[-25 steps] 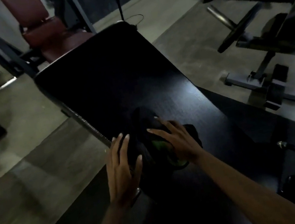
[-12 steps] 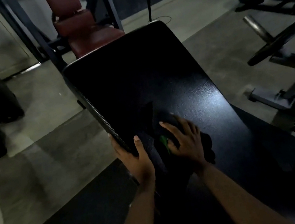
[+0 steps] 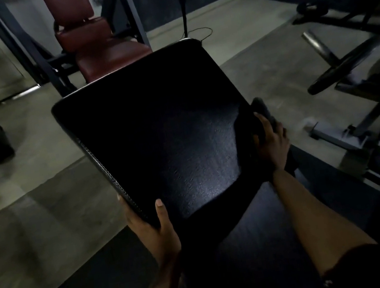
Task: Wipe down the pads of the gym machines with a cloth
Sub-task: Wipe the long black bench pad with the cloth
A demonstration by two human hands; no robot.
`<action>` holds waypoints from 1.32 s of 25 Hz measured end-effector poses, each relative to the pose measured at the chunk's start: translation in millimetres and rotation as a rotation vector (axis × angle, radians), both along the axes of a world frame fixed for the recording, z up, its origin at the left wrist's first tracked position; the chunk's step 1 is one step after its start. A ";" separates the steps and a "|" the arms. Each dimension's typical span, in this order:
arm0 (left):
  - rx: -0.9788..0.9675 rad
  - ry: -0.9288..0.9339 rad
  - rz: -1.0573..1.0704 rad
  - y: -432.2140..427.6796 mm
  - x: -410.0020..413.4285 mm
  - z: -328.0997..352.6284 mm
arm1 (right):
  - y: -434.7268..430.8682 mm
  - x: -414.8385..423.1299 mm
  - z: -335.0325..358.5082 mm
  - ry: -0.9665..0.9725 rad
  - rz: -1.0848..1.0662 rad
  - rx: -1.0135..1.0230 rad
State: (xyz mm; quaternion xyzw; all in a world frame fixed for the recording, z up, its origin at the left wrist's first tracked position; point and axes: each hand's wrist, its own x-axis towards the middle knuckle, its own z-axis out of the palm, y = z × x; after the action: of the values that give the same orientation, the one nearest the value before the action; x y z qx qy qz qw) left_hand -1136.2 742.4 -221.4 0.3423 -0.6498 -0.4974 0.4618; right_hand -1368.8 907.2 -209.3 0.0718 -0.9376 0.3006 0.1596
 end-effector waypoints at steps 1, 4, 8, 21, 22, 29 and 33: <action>0.008 0.000 -0.003 0.1 0.1 2.7 | -7.6 -4.8 6.9 -0.048 -0.054 -0.021; 0.046 0.003 -0.030 4.8 1.6 12.1 | -46.4 10.2 27.0 -0.010 -0.077 -0.042; 0.098 -0.022 -0.058 6.5 5.5 24.6 | -105.9 88.2 44.8 0.194 0.178 -0.052; -0.137 -0.107 0.041 -63.3 -28.2 94.8 | -74.8 11.2 63.2 0.269 0.122 -0.164; -0.169 -0.100 0.050 -63.0 -28.6 91.8 | -74.1 -11.8 60.5 0.168 0.043 -0.146; -0.220 -0.051 0.046 -70.7 -36.4 75.6 | -121.3 22.7 60.3 0.241 0.016 -0.027; -0.257 -0.045 0.044 -70.2 -33.2 77.2 | -165.1 127.5 69.5 0.285 0.342 -0.016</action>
State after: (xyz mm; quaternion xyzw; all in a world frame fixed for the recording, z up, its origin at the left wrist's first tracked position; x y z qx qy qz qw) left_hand -1169.4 672.3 -144.1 0.3053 -0.7107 -0.3921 0.4979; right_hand -1241.3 742.0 -139.8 0.2703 -0.8773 0.3176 0.2376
